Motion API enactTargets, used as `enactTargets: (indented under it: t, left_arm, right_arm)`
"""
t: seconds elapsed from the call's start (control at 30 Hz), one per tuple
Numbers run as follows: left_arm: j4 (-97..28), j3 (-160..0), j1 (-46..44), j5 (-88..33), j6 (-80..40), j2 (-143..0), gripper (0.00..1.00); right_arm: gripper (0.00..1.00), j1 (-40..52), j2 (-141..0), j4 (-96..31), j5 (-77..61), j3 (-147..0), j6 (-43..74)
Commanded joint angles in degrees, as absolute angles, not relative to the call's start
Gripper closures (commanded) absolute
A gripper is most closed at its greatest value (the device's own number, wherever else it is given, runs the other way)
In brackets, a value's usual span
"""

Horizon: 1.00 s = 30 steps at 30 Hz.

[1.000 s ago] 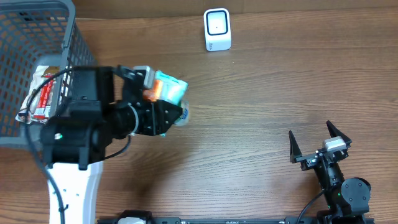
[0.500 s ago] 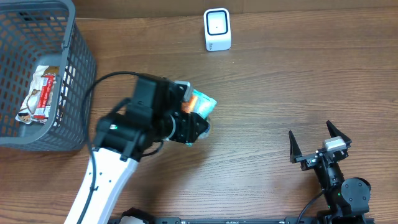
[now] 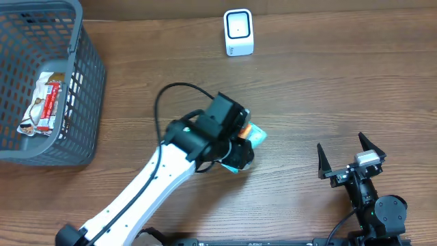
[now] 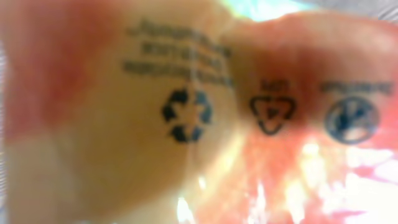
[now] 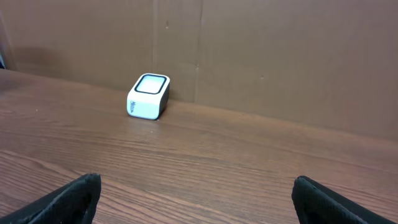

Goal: Scan the item barcode
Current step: 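Lift the snack pack out of the basket and carry it toward the table centre, then lower the held snack pack onto the table in front of the scanner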

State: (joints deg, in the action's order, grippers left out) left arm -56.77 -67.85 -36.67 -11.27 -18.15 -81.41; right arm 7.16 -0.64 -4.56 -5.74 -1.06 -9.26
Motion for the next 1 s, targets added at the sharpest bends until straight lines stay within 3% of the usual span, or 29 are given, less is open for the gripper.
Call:
enactTargets:
  t: [0.0,0.27,0.53,0.97]
  left_arm:
    - [-55.5,-68.3,-38.7,-11.0,-19.6,-83.8,0.71]
    - [-53.8,-68.3,-40.3,-10.1,-21.0,-89.6,0.70]
    - [-52.6,-68.3,-40.2,-0.8,-25.0,-91.5,0.73]
    - [-39.0,-65.8,-41.2,0.6,-26.1,-91.6,0.78]
  right_arm:
    - [0.00,7.0,-0.2,-4.4,-5.7,-0.5,-9.5]
    - [0.00,7.0,-0.2,-4.4,-5.7,-0.5,-9.5]
    - [0.00,7.0,-0.2,-4.4,-5.7,-0.5,-9.5]
    - [0.00,7.0,-0.2,-4.4,-5.7,-0.5,-9.5]
